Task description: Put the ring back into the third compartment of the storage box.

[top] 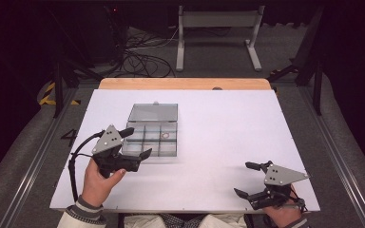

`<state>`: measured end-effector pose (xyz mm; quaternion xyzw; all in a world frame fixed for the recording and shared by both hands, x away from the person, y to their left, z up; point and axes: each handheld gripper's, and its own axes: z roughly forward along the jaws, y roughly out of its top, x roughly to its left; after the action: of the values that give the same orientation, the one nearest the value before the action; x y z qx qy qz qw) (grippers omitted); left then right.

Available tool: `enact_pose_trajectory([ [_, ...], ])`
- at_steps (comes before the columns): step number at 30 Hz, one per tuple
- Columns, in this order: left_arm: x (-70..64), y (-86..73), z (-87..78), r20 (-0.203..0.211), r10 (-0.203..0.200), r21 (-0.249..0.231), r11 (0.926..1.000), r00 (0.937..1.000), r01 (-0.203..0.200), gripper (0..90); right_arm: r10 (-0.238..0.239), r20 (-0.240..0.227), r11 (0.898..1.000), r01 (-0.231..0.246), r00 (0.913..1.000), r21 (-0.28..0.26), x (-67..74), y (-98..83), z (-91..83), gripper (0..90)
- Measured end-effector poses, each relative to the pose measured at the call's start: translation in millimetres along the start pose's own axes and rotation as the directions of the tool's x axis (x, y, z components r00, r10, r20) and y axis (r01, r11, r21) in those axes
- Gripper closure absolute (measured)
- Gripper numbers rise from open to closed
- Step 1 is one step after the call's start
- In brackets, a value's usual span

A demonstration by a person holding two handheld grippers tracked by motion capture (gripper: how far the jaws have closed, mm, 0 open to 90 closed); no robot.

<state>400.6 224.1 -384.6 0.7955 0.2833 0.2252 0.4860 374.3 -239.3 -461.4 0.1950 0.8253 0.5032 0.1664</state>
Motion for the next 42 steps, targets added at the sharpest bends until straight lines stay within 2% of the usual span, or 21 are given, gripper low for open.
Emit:
enact_pose_trajectory([
  [4,-4.9,-10.6,-5.9,-0.002,0.015,-0.011,0.9998,0.9999,-0.015,10.6,0.001,0.000,1.000,-0.001,1.0000,-0.001,-0.2,-0.1,-0.2,9.4],
  [9,-10.8,-25.6,-16.9,-0.005,0.007,-0.040,0.9992,1.0000,-0.007,10.5,0.002,-0.002,1.000,-0.002,1.0000,-0.001,0.0,-0.1,0.0,9.4],
  [12,-12.0,-33.7,-21.5,-0.018,0.019,-0.043,0.9989,0.9997,-0.020,10.0,0.000,-0.003,1.000,0.000,1.0000,0.001,0.6,0.1,0.5,9.4],
  [18,-13.0,-51.5,-28.9,-0.038,0.017,-0.049,0.9986,0.9991,-0.019,9.3,0.002,-0.002,1.000,-0.002,1.0000,0.000,0.7,0.0,0.8,9.4],
  [25,-8.8,-72.6,-38.9,-0.053,-0.014,-0.070,0.9975,0.9985,0.011,9.2,0.005,-0.003,1.000,-0.005,1.0000,0.002,0.1,-0.2,0.9,9.4],
  [31,-8.5,-85.5,-42.5,-0.067,0.007,-0.051,0.9986,0.9977,-0.011,8.9,0.008,-0.005,1.000,-0.008,1.0000,0.003,-0.1,-0.4,0.9,9.4],
  [37,-8.2,-96.5,-44.5,-0.068,0.002,-0.030,0.9995,0.9977,-0.004,8.6,0.008,-0.005,1.000,-0.008,1.0000,0.004,-0.7,-0.8,0.5,9.3],
  [42,-7.8,-107.1,-42.1,-0.053,-0.007,0.006,1.0000,0.9986,0.007,8.7,0.009,-0.009,1.000,-0.009,0.9999,0.007,-0.9,-0.9,0.6,9.3],
])
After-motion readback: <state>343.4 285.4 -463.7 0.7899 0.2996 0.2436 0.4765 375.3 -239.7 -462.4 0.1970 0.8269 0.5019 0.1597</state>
